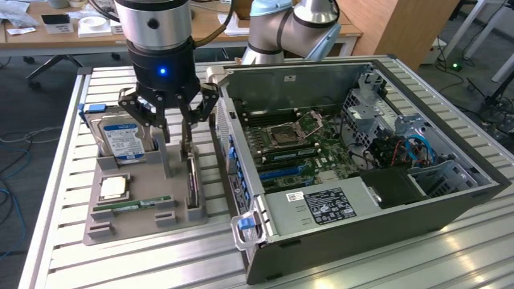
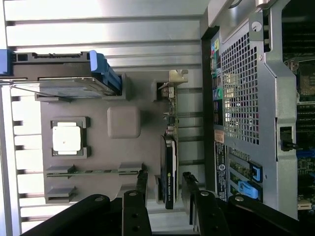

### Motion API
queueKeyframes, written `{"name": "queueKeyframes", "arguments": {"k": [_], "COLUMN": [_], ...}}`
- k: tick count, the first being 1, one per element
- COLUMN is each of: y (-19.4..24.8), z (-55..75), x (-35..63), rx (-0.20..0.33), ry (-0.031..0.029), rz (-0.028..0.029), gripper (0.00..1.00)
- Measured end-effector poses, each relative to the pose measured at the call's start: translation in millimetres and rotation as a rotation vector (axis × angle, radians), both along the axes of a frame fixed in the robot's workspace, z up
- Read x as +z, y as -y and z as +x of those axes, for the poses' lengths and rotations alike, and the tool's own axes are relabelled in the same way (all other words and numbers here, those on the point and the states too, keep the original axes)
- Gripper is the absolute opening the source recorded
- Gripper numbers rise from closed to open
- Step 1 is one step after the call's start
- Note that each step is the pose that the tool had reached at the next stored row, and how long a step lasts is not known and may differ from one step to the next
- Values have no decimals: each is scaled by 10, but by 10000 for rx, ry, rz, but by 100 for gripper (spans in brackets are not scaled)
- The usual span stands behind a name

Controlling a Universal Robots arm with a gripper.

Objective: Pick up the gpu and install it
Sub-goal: 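Pick up the gpu and move the gpu toward the slot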

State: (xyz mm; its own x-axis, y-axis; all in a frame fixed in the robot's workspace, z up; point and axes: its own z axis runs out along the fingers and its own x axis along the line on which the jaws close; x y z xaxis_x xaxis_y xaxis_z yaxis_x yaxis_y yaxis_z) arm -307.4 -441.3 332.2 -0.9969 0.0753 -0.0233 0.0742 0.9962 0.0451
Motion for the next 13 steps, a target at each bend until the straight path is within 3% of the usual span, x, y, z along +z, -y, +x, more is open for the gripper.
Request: {"name": "queueKeyframes", "arguments": {"k": [13], "y": [0], "z": [0], "x": [-53], "rx": [-1], "ry": [0], "rz": [0], "gripper": [42]}}
